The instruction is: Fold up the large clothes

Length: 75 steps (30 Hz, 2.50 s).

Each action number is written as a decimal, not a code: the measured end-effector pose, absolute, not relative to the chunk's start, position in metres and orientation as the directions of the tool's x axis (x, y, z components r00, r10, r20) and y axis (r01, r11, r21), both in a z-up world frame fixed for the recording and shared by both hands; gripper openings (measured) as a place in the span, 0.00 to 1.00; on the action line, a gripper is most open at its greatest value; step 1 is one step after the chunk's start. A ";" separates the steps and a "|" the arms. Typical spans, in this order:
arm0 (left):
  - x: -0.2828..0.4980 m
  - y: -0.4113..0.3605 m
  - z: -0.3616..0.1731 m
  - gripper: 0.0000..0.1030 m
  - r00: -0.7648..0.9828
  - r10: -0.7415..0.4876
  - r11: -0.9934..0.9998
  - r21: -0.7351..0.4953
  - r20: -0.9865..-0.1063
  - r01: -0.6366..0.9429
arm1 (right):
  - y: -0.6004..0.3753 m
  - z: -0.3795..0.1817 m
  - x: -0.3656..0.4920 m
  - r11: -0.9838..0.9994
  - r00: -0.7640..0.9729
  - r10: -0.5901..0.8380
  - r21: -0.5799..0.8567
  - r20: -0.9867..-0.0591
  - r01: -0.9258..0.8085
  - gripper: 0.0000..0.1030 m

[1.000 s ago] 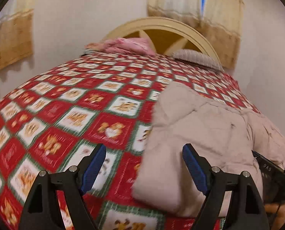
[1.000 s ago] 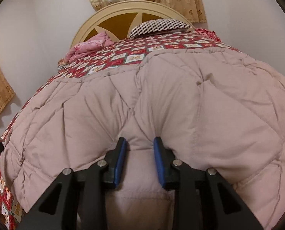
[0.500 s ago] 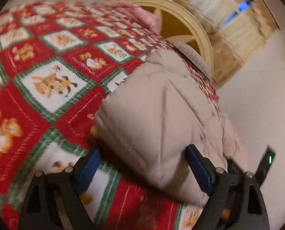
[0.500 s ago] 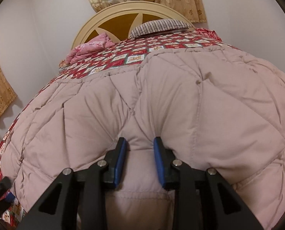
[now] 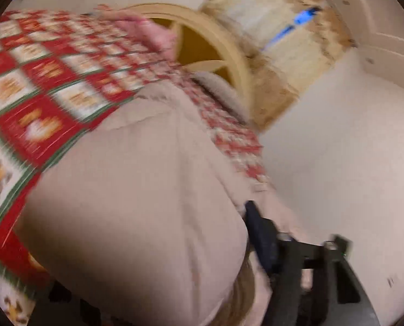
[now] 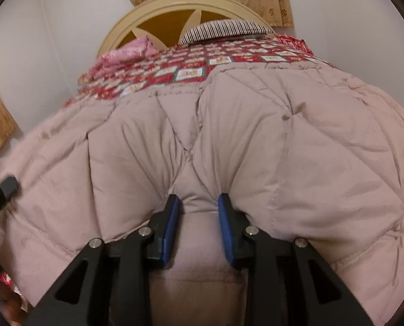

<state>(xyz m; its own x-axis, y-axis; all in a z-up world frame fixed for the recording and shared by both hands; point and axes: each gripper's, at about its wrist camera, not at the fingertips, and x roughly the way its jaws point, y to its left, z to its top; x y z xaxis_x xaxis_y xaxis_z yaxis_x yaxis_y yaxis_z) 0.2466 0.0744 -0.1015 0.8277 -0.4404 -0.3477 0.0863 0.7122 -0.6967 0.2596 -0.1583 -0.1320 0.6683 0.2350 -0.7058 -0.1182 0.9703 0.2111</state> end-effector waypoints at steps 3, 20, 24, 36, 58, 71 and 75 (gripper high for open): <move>0.247 0.068 -0.074 0.33 0.803 -0.521 0.698 -0.686 -0.288 0.206 | -0.158 -0.131 0.260 0.970 0.651 0.234 0.217 -0.723 -0.108 0.33; 0.141 0.052 0.023 0.29 0.763 -0.514 0.856 -0.282 -0.391 0.433 | -0.040 -0.131 0.170 0.468 0.262 0.872 0.862 -0.414 -0.196 0.19; 0.126 0.060 0.010 0.29 0.731 -0.549 0.836 -0.275 -0.405 0.476 | -0.016 -0.148 0.155 0.372 0.155 0.925 0.911 -0.348 -0.179 0.16; 0.103 -0.022 -0.013 0.29 0.670 -0.577 0.778 -0.062 -0.467 0.626 | -0.214 -0.104 0.077 0.576 0.478 0.754 0.803 -0.450 -0.153 0.55; 0.062 -0.061 -0.083 0.31 0.622 -0.577 0.653 0.158 -0.529 0.741 | -0.229 -0.096 0.170 0.623 0.474 0.763 0.697 -0.440 -0.356 0.24; 0.089 -0.120 -0.113 0.40 0.538 -0.536 0.580 0.179 -0.651 0.795 | -0.287 -0.208 0.177 0.422 0.405 0.847 0.899 -0.345 -0.115 0.11; 0.089 -0.118 -0.114 0.40 0.507 -0.544 0.579 0.138 -0.668 0.803 | -0.287 -0.201 0.176 0.432 0.401 0.842 0.896 -0.360 -0.104 0.12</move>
